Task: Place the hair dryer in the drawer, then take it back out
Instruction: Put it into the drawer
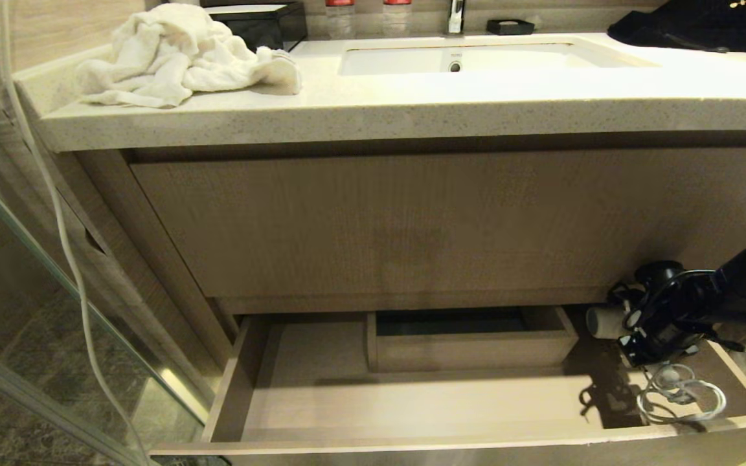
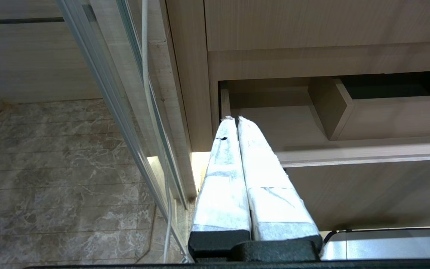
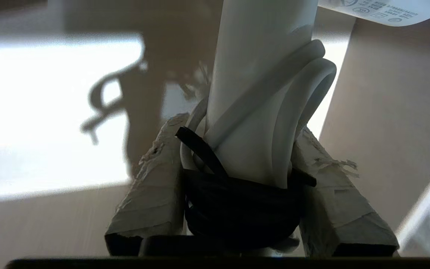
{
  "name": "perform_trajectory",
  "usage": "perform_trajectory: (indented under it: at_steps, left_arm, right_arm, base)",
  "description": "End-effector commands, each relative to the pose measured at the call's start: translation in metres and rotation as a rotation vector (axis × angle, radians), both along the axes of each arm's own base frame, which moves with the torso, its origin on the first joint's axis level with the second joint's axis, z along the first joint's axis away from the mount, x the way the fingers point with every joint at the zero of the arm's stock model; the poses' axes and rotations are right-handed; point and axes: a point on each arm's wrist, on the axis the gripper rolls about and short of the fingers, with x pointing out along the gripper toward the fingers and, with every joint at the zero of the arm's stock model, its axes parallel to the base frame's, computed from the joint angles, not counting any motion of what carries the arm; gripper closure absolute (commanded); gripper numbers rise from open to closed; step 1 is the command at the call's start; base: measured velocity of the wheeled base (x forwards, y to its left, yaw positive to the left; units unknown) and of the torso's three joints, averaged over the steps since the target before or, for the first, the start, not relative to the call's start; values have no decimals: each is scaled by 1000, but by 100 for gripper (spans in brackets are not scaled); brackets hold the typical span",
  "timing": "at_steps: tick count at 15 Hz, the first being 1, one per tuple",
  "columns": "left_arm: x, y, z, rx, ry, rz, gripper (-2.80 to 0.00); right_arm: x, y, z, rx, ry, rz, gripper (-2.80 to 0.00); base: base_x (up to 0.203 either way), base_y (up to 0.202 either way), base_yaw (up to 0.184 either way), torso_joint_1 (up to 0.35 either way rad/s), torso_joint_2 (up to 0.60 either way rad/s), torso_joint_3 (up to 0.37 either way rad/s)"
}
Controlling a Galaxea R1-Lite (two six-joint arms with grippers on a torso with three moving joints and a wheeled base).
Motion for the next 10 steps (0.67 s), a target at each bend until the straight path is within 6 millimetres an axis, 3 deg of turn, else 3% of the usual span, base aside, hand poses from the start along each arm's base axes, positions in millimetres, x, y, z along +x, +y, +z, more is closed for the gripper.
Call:
perform_trajectory:
  at_steps: [1, 10]
  left_arm:
    - [0, 0, 0, 0, 3, 0, 0]
    - [0, 0, 0, 0, 3, 0, 0]
  right_arm:
    - [3, -1, -11, -2, -3, 3, 0]
    - [17, -6, -42, -13, -29, 11, 0]
  base:
    - [0, 0, 0, 0, 0, 0]
    - [0, 0, 0, 0, 0, 0]
